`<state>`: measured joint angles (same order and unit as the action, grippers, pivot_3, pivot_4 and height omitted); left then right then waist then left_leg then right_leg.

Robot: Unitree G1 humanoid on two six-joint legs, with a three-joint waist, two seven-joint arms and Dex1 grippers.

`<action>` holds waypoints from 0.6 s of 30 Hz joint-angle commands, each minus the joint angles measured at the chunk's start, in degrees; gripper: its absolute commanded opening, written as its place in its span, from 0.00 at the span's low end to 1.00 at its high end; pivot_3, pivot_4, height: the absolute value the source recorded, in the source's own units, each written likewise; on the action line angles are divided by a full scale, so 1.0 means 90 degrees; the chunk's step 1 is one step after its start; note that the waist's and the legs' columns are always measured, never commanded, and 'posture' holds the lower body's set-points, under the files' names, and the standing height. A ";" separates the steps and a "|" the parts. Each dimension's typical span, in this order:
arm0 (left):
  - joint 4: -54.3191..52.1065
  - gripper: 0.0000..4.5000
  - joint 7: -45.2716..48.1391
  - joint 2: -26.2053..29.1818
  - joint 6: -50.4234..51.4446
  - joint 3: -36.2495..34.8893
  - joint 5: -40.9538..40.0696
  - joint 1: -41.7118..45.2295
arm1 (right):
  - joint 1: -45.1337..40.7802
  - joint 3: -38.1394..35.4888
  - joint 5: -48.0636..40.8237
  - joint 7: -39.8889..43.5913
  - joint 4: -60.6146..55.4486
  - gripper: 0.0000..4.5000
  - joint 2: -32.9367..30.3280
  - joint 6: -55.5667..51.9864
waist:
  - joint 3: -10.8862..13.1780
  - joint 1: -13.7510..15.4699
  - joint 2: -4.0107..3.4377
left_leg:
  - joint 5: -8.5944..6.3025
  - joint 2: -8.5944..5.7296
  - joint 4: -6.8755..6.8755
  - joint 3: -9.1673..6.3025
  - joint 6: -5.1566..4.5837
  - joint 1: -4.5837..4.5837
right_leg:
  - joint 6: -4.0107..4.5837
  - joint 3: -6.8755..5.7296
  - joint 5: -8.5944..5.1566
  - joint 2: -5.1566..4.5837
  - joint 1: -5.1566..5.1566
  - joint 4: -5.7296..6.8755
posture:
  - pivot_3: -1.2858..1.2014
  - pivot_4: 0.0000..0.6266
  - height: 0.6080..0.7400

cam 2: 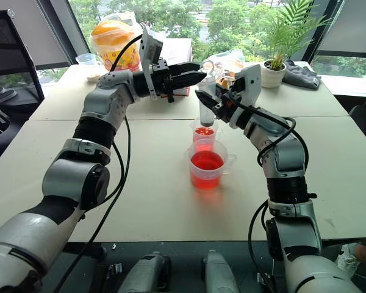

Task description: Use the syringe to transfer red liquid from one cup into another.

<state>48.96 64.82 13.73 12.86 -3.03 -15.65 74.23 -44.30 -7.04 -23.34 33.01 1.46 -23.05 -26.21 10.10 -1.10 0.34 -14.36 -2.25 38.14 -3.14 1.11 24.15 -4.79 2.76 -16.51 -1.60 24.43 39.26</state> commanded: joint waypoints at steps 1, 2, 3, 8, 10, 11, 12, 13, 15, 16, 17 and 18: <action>-0.0317 0.84 0.0035 0.0137 0.0349 -0.0141 -0.0205 0.0125 | -0.0221 -0.0059 -0.0107 0.0066 -0.0231 0.32 0.0047 0.0252 | 0.0000 -0.0005 0.0001 | 0.0000 0.0000 0.0000 0.0001 0.0000 0.0000 | 0.0000 0.0000 0.0000 0.0000 0.0000 0.0000 | 0.52 0.24 1.00; -0.0463 0.96 0.0110 0.0274 0.0486 -0.0193 -0.0272 0.0131 | -0.0199 -0.0047 -0.0102 0.0093 -0.0167 0.32 0.0055 0.0253 | 0.0000 -0.0001 0.0000 | 0.0000 0.0000 0.0000 0.0000 0.0000 0.0001 | 0.0000 0.0000 0.0000 0.0001 0.0001 0.0000 | 0.52 0.24 1.00; -0.0646 0.99 0.0230 0.0436 0.0754 -0.0231 -0.0360 0.0114 | -0.0170 -0.0013 -0.0058 0.0127 -0.0079 0.32 0.0054 0.0294 | 0.0000 -0.0013 0.0000 | 0.0000 0.0000 0.0000 0.0000 0.0000 0.0001 | 0.0000 -0.0001 0.0000 0.0000 0.0001 0.0000 | 0.52 0.24 1.00; -0.2018 0.99 0.0993 0.1099 0.1493 0.0111 -0.0575 -0.0606 | -0.0096 -0.0035 -0.0086 0.0145 0.0051 0.32 0.0086 0.0239 | -0.0001 -0.0120 -0.0002 | 0.0001 0.0002 -0.0007 -0.0001 0.0001 0.0001 | 0.0000 0.0006 0.0000 -0.0001 0.0004 0.0000 | 0.52 0.24 1.00; -0.2511 0.99 0.1158 0.1325 0.1684 0.0218 -0.0629 -0.0978 | -0.0139 -0.0097 -0.0177 0.0079 0.0019 0.32 0.0103 0.0090 | -0.0001 -0.0128 -0.0002 | 0.0002 0.0002 -0.0006 -0.0002 0.0003 0.0000 | 0.0000 0.0007 0.0000 -0.0004 0.0003 0.0000 | 0.52 0.24 1.00; -0.2706 0.99 0.1196 0.1408 0.1744 0.0251 -0.0646 -0.1139 | -0.0182 -0.0150 -0.0231 0.0022 0.0001 0.32 0.0096 -0.0019 | -0.0001 -0.0125 -0.0002 | 0.0002 0.0002 -0.0004 -0.0002 0.0003 0.0000 | 0.0000 0.0007 0.0000 -0.0005 0.0002 0.0003 | 0.52 0.24 1.00; -0.2903 0.99 0.1274 0.1507 0.1815 0.0276 -0.0691 -0.1318 | -0.0287 -0.0234 -0.0302 -0.0101 -0.0010 0.32 0.0075 -0.0219 | -0.0001 -0.0126 -0.0002 | 0.0002 0.0002 -0.0003 -0.0003 0.0004 0.0000 | 0.0000 0.0007 0.0000 -0.0005 0.0002 0.0003 | 0.52 0.24 1.00; -0.3081 0.99 0.1343 0.1593 0.1860 0.0293 -0.0736 -0.1488 | -0.0426 -0.0345 -0.0424 -0.0229 -0.0049 0.32 0.0039 -0.0490 | -0.0001 -0.0139 -0.0002 | 0.0002 0.0001 0.0000 -0.0003 0.0004 0.0001 | 0.0001 0.0007 0.0000 -0.0006 0.0002 0.0005 | 0.52 0.24 1.00; -0.3343 0.99 0.1390 0.1697 0.1933 0.0327 -0.0790 -0.1719 | -0.0697 -0.0601 -0.0784 -0.0497 -0.0157 0.32 -0.0004 -0.1122 | -0.0001 -0.0141 -0.0002 | 0.0003 0.0002 -0.0001 -0.0005 0.0005 0.0001 | 0.0001 0.0008 0.0001 -0.0007 0.0003 0.0007 | 0.52 0.24 1.00; -0.3471 0.99 0.1419 0.1732 0.1886 0.0362 -0.0789 -0.1851 | -0.0995 -0.0803 -0.0988 -0.0775 -0.0177 0.32 -0.0094 -0.1658 | 0.0000 -0.0141 -0.0004 | 0.0003 0.0002 -0.0001 -0.0006 0.0005 0.0001 | 0.0001 0.0007 0.0001 -0.0008 0.0003 0.0007 | 0.52 0.24 1.00; -0.3564 0.99 0.1431 0.1757 0.1853 0.0388 -0.0792 -0.1941 | -0.1204 -0.0943 -0.1130 -0.0987 -0.0191 0.32 -0.0160 -0.2048 | 0.0001 -0.0141 -0.0005 | 0.0003 0.0002 -0.0001 -0.0008 0.0005 0.0002 | 0.0002 0.0007 0.0001 -0.0009 0.0004 0.0007 | 0.52 0.24 1.00; -0.3633 0.99 0.1429 0.1768 0.1832 0.0410 -0.0798 -0.2002 | -0.1336 -0.1035 -0.1224 -0.1132 -0.0202 0.32 -0.0213 -0.2316 | 0.0001 -0.0136 -0.0005 | 0.0003 0.0002 -0.0002 -0.0007 0.0005 0.0002 | 0.0002 0.0007 0.0001 -0.0011 0.0005 0.0008 | 0.52 0.24 1.00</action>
<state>18.90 77.34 29.04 29.87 0.86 -21.90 55.95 -53.43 -13.49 -31.57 25.03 2.87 -24.04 -43.74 10.11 -2.33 0.29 -14.34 -2.23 38.11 -3.22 1.16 24.18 -4.77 2.81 -16.51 -1.71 24.49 39.32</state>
